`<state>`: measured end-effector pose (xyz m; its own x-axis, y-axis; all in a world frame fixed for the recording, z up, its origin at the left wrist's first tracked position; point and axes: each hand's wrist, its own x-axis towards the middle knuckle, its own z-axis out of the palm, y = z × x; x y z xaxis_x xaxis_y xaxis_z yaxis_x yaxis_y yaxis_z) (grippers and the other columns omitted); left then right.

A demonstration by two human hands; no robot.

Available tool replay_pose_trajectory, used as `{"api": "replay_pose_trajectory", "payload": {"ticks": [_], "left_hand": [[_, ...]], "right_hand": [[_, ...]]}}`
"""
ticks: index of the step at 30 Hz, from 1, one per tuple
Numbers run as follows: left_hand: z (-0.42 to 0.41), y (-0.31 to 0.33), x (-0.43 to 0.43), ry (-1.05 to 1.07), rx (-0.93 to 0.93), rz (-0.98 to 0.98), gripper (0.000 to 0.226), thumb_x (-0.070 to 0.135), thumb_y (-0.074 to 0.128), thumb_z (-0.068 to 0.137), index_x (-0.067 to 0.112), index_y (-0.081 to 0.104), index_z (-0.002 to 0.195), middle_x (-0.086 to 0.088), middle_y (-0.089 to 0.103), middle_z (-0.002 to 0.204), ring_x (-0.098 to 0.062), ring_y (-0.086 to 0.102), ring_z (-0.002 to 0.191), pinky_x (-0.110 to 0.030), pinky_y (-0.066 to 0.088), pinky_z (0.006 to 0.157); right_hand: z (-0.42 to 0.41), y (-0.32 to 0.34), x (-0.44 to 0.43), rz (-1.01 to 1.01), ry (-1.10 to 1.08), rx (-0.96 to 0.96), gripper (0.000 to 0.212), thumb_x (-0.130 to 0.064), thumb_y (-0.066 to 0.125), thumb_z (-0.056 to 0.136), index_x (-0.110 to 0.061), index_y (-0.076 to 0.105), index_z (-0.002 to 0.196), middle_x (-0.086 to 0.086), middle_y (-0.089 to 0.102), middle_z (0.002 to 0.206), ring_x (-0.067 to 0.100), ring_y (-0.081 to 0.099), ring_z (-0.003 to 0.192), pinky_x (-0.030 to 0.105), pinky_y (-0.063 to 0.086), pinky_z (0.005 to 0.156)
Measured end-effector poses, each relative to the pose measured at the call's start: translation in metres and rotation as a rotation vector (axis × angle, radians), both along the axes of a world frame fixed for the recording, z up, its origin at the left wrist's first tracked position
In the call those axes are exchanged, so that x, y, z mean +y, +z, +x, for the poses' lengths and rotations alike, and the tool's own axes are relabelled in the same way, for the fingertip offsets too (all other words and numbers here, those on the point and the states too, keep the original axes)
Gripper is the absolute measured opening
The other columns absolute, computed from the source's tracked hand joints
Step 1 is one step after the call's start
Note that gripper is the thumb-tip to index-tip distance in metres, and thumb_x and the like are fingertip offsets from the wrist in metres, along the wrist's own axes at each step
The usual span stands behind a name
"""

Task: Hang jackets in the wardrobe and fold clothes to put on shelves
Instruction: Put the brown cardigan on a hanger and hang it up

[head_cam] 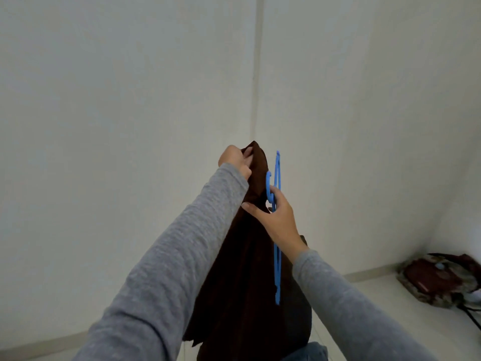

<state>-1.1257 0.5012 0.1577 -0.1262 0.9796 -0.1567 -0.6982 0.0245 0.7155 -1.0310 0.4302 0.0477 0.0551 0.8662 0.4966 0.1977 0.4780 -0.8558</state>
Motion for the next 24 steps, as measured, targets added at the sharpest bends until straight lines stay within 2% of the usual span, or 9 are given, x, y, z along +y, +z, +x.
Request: {"api": "replay_pose_trajectory", "payload": {"ticks": [2, 3, 5, 8, 10, 13, 18, 21, 24], "left_hand": [[0.003, 0.002, -0.003, -0.017, 0.017, 0.005, 0.025, 0.0, 0.022, 0.098, -0.002, 0.046, 0.09, -0.02, 0.059, 0.122, -0.03, 0.059, 0.113, -0.019, 0.054, 0.066], [0.004, 0.002, -0.003, 0.0, -0.005, -0.006, 0.021, -0.001, 0.023, 0.097, -0.003, 0.044, 0.095, -0.019, 0.058, 0.122, -0.031, 0.057, 0.116, -0.022, 0.054, 0.082], [0.002, 0.003, -0.003, 0.046, -0.026, -0.014, 0.016, -0.003, 0.026, 0.094, -0.005, 0.041, 0.099, -0.021, 0.061, 0.098, -0.033, 0.062, 0.098, -0.036, 0.046, 0.1], [-0.011, 0.004, -0.006, 0.051, -0.032, 0.023, 0.019, -0.003, 0.029, 0.094, 0.001, 0.043, 0.081, -0.015, 0.051, 0.072, -0.021, 0.054, 0.066, -0.039, 0.046, 0.098], [-0.023, -0.005, -0.005, 0.087, 0.088, 0.043, 0.018, -0.002, 0.036, 0.092, 0.004, 0.045, 0.078, -0.013, 0.051, 0.068, -0.019, 0.055, 0.064, -0.037, 0.053, 0.088], [-0.03, -0.026, 0.0, 0.138, 0.476, 0.055, 0.023, 0.012, 0.041, 0.088, 0.007, 0.056, 0.071, -0.007, 0.059, 0.061, -0.024, 0.06, 0.072, -0.037, 0.053, 0.087], [-0.018, -0.074, 0.004, 0.105, 0.968, 0.211, 0.03, 0.027, 0.042, 0.092, 0.011, 0.065, 0.081, -0.006, 0.066, 0.085, -0.023, 0.06, 0.084, -0.036, 0.047, 0.084], [-0.006, -0.116, 0.006, -0.034, 1.092, 0.396, 0.023, 0.043, 0.05, 0.088, 0.022, 0.057, 0.09, -0.009, 0.062, 0.098, -0.023, 0.058, 0.091, -0.041, 0.047, 0.09], [-0.003, -0.161, -0.002, -0.24, 1.165, 0.395, 0.034, 0.043, 0.051, 0.09, 0.023, 0.049, 0.117, -0.004, 0.052, 0.12, -0.019, 0.051, 0.114, -0.038, 0.04, 0.103]], "right_hand": [[-0.005, 0.005, 0.002, 0.025, -0.057, -0.025, 0.045, -0.037, 0.078, 0.072, -0.019, 0.058, 0.108, -0.009, 0.059, 0.099, -0.006, 0.054, 0.087, 0.009, 0.043, 0.076], [-0.007, 0.007, 0.003, 0.048, -0.095, -0.042, 0.031, -0.032, 0.075, 0.077, -0.019, 0.059, 0.099, -0.008, 0.057, 0.09, -0.006, 0.052, 0.077, 0.007, 0.04, 0.069], [-0.009, 0.011, 0.006, 0.074, -0.194, -0.074, 0.009, -0.017, 0.065, 0.087, -0.017, 0.057, 0.083, -0.004, 0.054, 0.075, -0.001, 0.048, 0.061, 0.011, 0.038, 0.057], [0.002, 0.015, 0.014, -0.004, -0.281, 0.021, 0.02, -0.005, 0.052, 0.091, -0.008, 0.05, 0.071, 0.001, 0.045, 0.062, 0.006, 0.036, 0.052, 0.014, 0.032, 0.049], [0.009, 0.024, 0.016, -0.044, -0.311, 0.11, 0.021, -0.007, 0.047, 0.092, -0.004, 0.047, 0.071, 0.003, 0.041, 0.063, 0.011, 0.033, 0.056, 0.018, 0.029, 0.049], [0.014, 0.047, 0.019, -0.012, -0.339, 0.135, 0.017, 0.0, 0.041, 0.091, -0.006, 0.05, 0.077, 0.002, 0.04, 0.064, 0.011, 0.033, 0.057, 0.014, 0.03, 0.046], [0.016, 0.083, 0.023, 0.067, -0.337, 0.106, 0.02, -0.002, 0.039, 0.092, 0.006, 0.057, 0.091, 0.009, 0.049, 0.075, 0.011, 0.039, 0.062, 0.013, 0.032, 0.049], [0.015, 0.093, 0.022, 0.086, -0.324, 0.101, 0.022, -0.006, 0.039, 0.094, 0.007, 0.056, 0.093, 0.008, 0.049, 0.077, 0.014, 0.041, 0.066, 0.017, 0.034, 0.053], [0.022, 0.099, 0.022, 0.088, -0.333, 0.149, 0.02, -0.009, 0.039, 0.095, -0.003, 0.055, 0.086, 0.002, 0.045, 0.071, 0.009, 0.038, 0.06, 0.012, 0.033, 0.048]]}}
